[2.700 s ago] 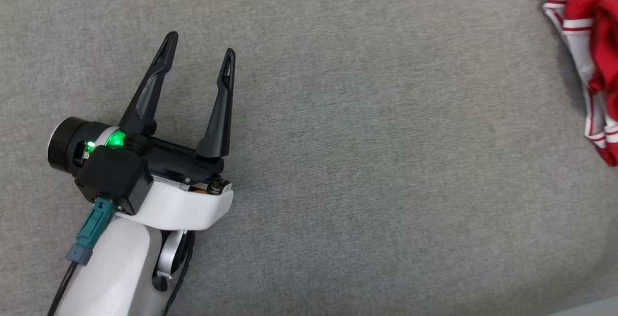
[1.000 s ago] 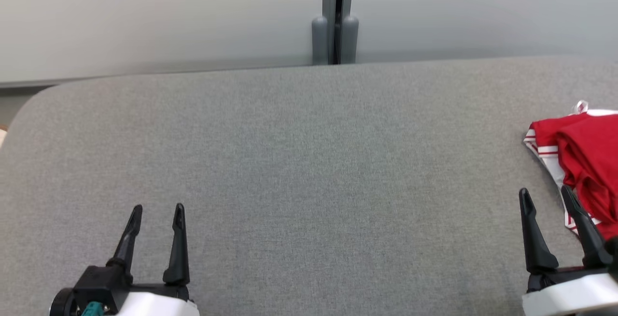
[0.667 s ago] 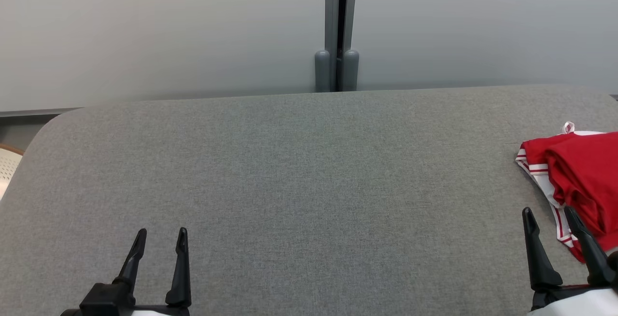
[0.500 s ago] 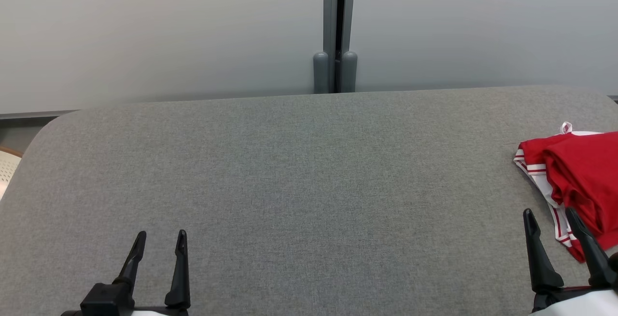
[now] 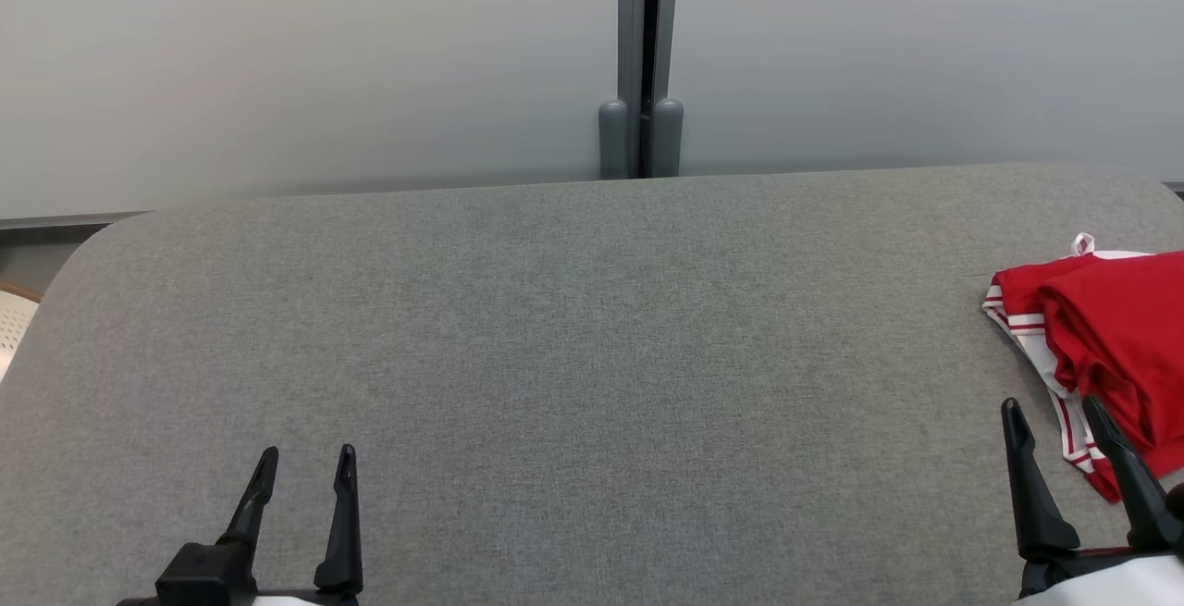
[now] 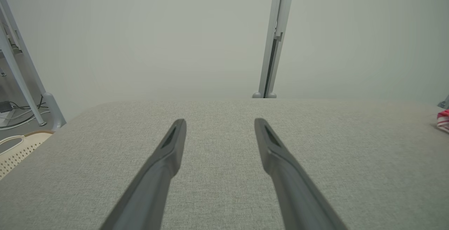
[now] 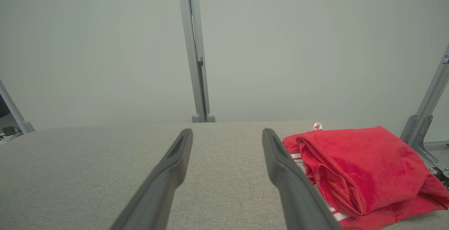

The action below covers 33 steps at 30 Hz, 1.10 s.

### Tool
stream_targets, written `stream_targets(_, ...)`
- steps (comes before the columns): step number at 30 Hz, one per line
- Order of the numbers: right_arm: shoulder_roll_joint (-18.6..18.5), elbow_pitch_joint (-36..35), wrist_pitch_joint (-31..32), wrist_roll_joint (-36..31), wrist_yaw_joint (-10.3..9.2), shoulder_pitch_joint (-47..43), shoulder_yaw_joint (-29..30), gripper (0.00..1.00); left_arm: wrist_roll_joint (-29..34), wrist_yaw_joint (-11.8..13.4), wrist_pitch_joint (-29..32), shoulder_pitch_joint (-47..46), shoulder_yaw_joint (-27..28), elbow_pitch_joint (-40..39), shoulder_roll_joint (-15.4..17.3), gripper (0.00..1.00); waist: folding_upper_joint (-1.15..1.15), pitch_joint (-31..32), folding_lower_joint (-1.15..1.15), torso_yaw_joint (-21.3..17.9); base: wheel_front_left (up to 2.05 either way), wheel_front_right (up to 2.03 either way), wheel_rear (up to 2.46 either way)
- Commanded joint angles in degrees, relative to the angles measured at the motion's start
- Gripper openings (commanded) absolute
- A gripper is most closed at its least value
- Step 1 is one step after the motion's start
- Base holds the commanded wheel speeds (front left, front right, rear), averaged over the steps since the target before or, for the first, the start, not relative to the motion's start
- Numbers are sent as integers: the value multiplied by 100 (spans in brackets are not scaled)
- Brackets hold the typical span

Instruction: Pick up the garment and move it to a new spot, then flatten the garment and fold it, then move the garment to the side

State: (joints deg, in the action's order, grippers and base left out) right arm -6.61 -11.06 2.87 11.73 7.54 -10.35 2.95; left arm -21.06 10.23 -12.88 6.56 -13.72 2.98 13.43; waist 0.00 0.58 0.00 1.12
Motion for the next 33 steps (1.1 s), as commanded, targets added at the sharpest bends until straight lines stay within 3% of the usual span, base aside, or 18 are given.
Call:
stream_targets(1,3,-34,17,-15,-11,-50,3,100,-8,36,-18,-90,10,17,27,100,0,-3,0,-4,0,0,0)
stream_targets(10,12,-51,18,14,-11,-82,23,100,13,83,-42,-108,-3,33,43,100,0,2,0,-21,0,0,0)
stream_targets(11,15,-60,16,16,-11,-88,27,0,34,82,-40,-109,-19,38,58,0,0,0,0,-18,0,0,0)
stream_targets(14,55,99,0,9,0,-33,-8,0,-10,58,-15,51,-56,158,-42,0,0,1,0,-21,0,0,0)
stream_targets(33,56,675,7,2073,-1,385,-19,0,-1834,-388,390,-284,370,385,-222,0,0,-10,0,-35,0,0,0)
